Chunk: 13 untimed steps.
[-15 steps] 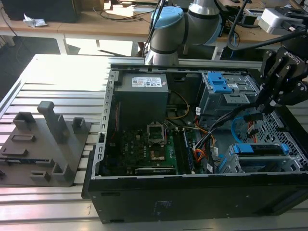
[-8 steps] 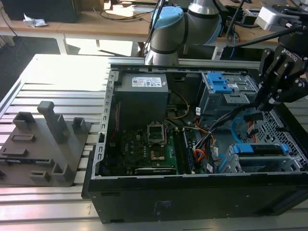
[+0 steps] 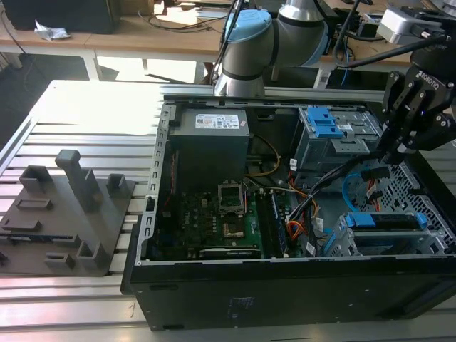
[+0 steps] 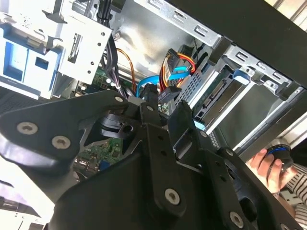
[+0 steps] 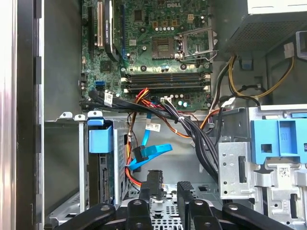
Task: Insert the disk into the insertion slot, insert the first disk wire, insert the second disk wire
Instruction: 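Insert the first disk wire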
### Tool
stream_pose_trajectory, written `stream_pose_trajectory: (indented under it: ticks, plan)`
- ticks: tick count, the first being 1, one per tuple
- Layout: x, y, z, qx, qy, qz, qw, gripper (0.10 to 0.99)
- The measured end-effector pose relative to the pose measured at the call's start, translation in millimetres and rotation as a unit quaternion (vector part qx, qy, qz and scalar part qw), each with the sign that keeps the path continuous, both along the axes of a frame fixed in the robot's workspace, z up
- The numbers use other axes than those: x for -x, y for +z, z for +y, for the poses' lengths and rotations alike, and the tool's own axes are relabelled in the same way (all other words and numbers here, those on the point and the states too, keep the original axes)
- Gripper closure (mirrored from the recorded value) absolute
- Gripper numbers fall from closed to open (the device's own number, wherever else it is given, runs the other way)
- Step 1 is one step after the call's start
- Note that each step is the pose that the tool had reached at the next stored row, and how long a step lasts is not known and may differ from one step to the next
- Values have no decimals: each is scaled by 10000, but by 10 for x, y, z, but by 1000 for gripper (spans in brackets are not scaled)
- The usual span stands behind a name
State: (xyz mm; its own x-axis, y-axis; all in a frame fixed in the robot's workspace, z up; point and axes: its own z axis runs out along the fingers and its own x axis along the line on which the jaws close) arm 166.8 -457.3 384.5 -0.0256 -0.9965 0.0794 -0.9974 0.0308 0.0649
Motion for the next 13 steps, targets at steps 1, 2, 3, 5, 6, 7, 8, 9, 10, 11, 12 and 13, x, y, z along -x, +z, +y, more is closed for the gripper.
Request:
stream_pose_trajectory:
  ticks: [1,2,3,5,6,7,8,9,10,11,12,13]
  plan:
    - [0,0,9,87,0,0,10000,725]
    - [1,-1,15,152,0,-1,9999,725]
    - [1,-1,21,222,0,-1,9998,725]
    - [1,-1,21,230,0,0,9997,725]
    - [1,0,21,230,0,0,9997,725]
    - [1,0,21,231,0,-1,9997,725]
    - [1,-1,21,230,0,0,9997,725]
    - [1,-3,22,231,0,0,9997,725]
    - [1,-11,22,231,0,0,9997,725]
    - [1,-19,21,233,0,0,9997,725]
    - [1,-33,21,234,0,-1,9997,725]
    - [1,-45,21,236,0,0,9997,725]
